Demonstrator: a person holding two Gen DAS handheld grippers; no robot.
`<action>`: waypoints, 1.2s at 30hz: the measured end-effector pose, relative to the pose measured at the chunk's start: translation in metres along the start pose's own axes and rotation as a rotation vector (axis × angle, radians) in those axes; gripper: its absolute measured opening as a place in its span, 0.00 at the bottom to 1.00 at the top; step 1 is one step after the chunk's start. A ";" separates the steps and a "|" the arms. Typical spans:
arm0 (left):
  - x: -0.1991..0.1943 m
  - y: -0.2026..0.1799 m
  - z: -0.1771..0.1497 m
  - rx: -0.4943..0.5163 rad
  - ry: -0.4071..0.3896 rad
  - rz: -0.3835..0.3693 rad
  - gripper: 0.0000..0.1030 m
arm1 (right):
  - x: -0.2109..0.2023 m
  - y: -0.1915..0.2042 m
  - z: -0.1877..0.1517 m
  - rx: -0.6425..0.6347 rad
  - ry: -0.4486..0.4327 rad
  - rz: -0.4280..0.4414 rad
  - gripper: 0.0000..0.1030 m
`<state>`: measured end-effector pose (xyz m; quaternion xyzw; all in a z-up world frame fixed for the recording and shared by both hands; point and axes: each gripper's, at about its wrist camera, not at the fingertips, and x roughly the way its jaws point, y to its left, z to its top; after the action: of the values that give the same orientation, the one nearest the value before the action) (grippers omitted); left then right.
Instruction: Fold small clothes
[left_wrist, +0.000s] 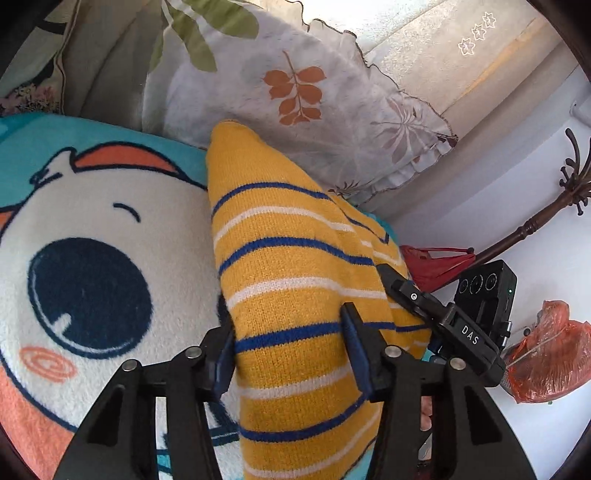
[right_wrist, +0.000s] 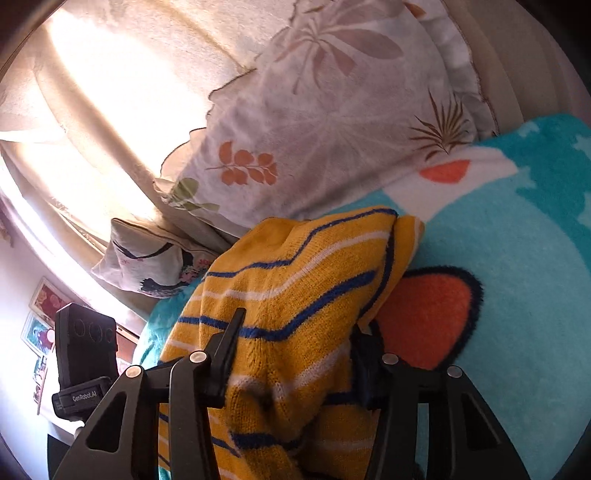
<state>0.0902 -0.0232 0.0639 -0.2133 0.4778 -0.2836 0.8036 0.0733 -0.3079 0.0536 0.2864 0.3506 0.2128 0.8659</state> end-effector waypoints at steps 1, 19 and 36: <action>0.003 0.005 -0.001 -0.008 0.004 0.038 0.55 | 0.004 -0.002 -0.001 0.008 0.005 -0.018 0.58; -0.034 0.020 -0.092 0.017 -0.013 0.162 0.56 | -0.041 0.072 -0.054 -0.296 -0.074 -0.190 0.66; -0.124 -0.013 -0.142 0.193 -0.341 0.405 0.70 | -0.031 0.053 -0.138 -0.252 0.031 -0.323 0.67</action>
<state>-0.0869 0.0382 0.0878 -0.0808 0.3392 -0.1216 0.9293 -0.0565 -0.2380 0.0216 0.1129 0.3758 0.1178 0.9122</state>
